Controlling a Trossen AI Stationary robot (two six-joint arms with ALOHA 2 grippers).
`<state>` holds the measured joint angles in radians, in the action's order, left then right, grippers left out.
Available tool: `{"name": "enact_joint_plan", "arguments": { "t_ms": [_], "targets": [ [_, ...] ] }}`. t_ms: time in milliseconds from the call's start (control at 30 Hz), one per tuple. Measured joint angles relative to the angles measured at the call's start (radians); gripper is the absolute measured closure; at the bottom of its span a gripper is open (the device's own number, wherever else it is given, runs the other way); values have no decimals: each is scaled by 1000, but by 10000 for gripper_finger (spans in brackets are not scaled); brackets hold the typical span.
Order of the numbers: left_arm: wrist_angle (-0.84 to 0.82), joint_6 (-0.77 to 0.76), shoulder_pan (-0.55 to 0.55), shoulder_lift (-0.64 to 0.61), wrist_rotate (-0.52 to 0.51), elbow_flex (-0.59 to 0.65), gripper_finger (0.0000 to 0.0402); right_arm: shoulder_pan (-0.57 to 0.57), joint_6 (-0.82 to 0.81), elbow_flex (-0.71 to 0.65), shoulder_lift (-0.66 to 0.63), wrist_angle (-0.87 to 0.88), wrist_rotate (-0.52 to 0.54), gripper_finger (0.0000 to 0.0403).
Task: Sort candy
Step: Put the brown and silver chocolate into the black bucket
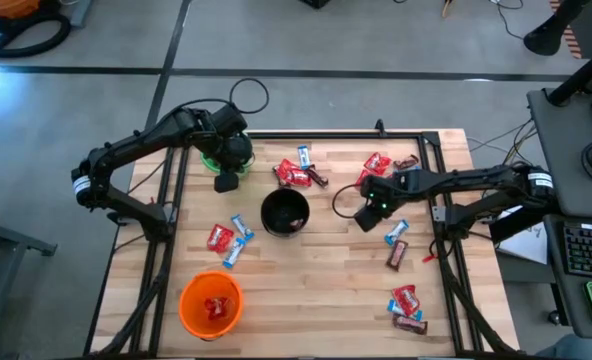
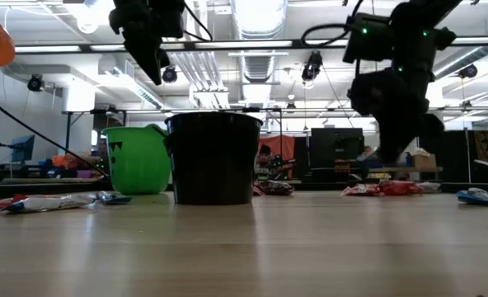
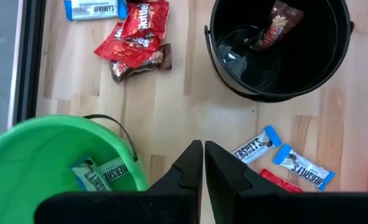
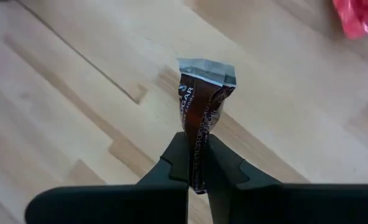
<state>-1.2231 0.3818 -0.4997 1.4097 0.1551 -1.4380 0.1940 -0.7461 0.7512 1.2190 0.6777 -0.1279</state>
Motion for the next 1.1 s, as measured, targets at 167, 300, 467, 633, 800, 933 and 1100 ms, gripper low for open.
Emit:
{"name": "enact_joint_plan", "arguments": {
  "t_ms": [167,300,467,633,800,933,1100],
  "targets": [
    [-17,-45,-1,0,0,0,402,0,40,19,2,-1,0,391],
    [-31,-43,-3,0,-19,0,402,0,41,23,9,-3,-3,391],
    [-52,-25,-23,0,-84,0,402,0,41,26,15,-8,-6,391],
    [-52,-20,-54,0,-91,0,402,0,0,26,15,-11,-44,391],
    [-51,-29,-66,0,-94,0,402,-4,-13,26,15,-27,-72,390],
    [-37,-35,-66,0,-94,0,402,-4,-50,26,15,-94,-83,390],
    [-31,-40,-66,0,-94,0,402,-4,-34,49,16,-132,-89,390]
  ]
}}
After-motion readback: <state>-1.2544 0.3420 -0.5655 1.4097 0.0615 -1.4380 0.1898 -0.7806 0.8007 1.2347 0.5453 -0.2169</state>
